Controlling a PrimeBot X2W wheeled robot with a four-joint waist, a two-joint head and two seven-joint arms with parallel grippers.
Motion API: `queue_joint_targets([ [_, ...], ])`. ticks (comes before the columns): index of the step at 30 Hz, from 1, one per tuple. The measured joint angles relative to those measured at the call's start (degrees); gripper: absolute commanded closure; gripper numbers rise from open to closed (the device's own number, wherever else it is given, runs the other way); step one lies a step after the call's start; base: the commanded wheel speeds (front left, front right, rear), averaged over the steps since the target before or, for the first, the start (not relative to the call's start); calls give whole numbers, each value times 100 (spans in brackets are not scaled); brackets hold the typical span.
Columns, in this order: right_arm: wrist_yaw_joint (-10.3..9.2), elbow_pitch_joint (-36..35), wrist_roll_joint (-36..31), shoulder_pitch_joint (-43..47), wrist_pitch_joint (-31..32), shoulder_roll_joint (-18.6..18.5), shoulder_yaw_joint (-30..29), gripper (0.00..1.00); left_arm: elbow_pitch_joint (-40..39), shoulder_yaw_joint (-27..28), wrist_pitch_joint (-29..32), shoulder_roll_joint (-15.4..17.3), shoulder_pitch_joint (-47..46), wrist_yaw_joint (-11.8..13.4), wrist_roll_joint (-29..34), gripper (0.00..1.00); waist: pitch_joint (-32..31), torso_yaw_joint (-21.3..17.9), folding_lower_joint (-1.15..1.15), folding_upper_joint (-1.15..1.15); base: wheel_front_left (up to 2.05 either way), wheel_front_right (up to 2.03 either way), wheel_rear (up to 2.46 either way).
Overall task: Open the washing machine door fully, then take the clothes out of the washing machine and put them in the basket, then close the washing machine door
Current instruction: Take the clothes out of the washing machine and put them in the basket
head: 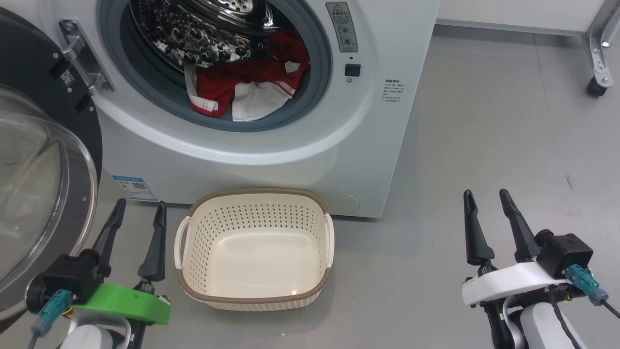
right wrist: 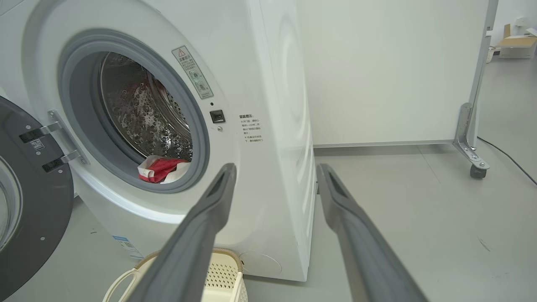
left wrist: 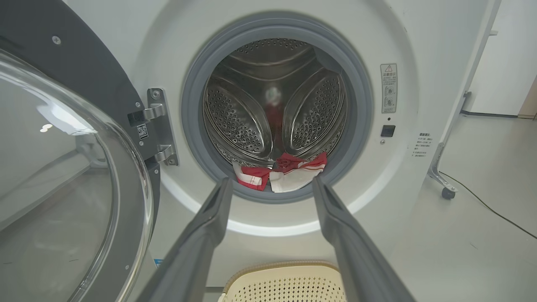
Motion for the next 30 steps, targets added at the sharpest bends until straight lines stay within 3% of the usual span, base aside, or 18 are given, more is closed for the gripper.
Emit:
queue_joint_targets([
  [30, 0, 22, 0, -1, 0, -8, 37, 0, 5, -47, 0, -23, 18, -16, 36, 0, 28, -13, 0, 0, 18, -18, 0],
])
